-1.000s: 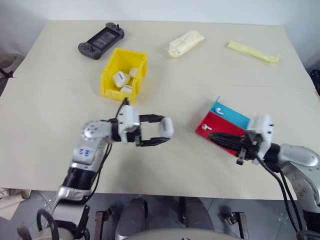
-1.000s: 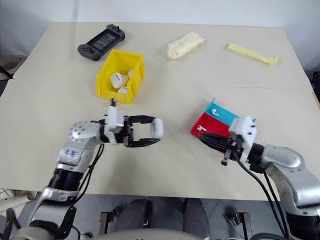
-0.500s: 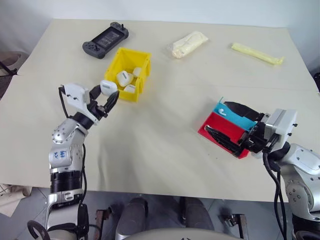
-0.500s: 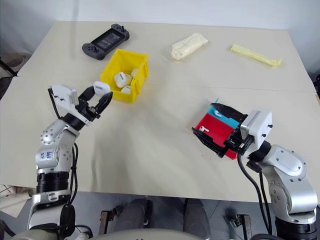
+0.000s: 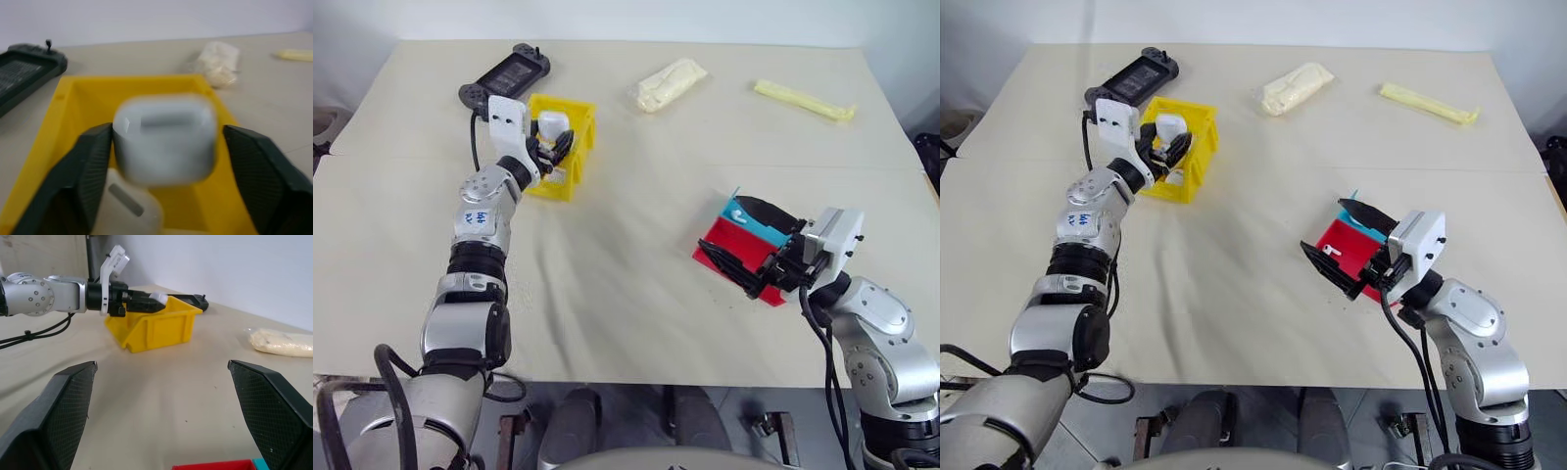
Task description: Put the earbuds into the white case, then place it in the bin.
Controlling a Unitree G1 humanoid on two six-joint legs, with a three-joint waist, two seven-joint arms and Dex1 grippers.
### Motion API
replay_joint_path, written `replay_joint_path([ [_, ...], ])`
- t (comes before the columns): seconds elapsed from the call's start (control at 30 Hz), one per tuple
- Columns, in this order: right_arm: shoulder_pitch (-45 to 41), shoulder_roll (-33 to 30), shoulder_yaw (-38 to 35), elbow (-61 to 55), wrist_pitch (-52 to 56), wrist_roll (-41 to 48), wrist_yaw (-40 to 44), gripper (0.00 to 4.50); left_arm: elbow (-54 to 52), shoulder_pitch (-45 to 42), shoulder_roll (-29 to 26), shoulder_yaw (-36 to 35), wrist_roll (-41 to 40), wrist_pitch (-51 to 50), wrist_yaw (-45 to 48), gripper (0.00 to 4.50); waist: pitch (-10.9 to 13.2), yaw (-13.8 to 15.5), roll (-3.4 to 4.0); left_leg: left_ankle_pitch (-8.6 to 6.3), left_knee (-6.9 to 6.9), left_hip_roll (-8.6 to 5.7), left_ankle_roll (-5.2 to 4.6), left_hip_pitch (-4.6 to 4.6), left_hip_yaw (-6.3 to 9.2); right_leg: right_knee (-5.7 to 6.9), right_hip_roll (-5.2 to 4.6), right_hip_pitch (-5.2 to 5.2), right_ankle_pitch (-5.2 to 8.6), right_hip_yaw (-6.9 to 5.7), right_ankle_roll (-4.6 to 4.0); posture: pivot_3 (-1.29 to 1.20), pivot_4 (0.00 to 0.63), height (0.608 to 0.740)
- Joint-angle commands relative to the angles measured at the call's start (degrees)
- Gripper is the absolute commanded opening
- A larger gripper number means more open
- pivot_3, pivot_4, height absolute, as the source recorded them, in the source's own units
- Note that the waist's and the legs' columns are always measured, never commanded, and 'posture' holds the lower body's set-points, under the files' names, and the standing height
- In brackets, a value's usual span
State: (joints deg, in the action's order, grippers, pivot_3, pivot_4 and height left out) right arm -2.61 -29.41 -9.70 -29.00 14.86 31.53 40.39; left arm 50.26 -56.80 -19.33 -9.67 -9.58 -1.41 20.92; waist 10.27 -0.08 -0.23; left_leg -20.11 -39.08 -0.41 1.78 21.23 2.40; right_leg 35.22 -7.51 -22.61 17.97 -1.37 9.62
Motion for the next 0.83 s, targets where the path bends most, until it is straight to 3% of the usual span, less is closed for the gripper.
replay_joint_path([
  [0.03,0.6,-0.7,-2.0,-2.1,-0.6,0.6,-0.5,4.50,-1.3,-1.4,-1.4,-0.5,0.0,2.2,1.0,4.45,0.0,0.0,0.00,0.00,-0.01,0.00,0.00,0.00,0.00,0.01,0.00,0.00,0.00,0.00,0.00,0.00,0.150,0.740],
  [0.2,2.2,-3.2,-4.4,-1.0,-0.8,1.2,1.5,4.50,-19.6,9.6,-5.6,1.7,-3.7,0.2,15.9,4.45,0.0,-0.2,0.01,0.00,-0.02,0.00,0.01,-0.01,-0.01,0.04,-0.02,0.00,0.00,0.01,0.00,0.00,0.150,0.740],
  [0.4,3.3,-7.7,-4.8,3.9,-2.8,-0.4,8.0,4.50,-37.3,26.6,-16.5,2.2,-6.5,-0.2,30.6,4.45,0.0,-0.7,0.01,0.02,0.01,0.10,0.04,-0.07,-0.08,0.14,0.00,-0.04,0.03,0.01,-0.06,0.00,0.150,0.740],
  [0.57,2.3,-9.4,-5.7,9.0,-5.7,-1.2,11.7,4.50,-44.5,35.7,-20.9,-2.2,-10.4,-1.9,33.5,4.45,0.0,0.1,0.01,0.01,-0.05,0.09,0.02,-0.10,-0.07,0.19,-0.02,0.00,0.03,0.05,-0.06,0.00,0.150,0.740],
  [0.83,5.8,-5.9,-8.5,7.7,-9.6,-3.3,6.6,4.50,-52.1,44.1,-20.3,-3.1,-8.6,-1.2,30.1,4.45,0.0,0.3,0.01,-0.02,-0.04,0.07,-0.02,-0.09,-0.04,0.19,-0.07,0.01,0.03,0.04,-0.07,0.00,0.150,0.740],
])
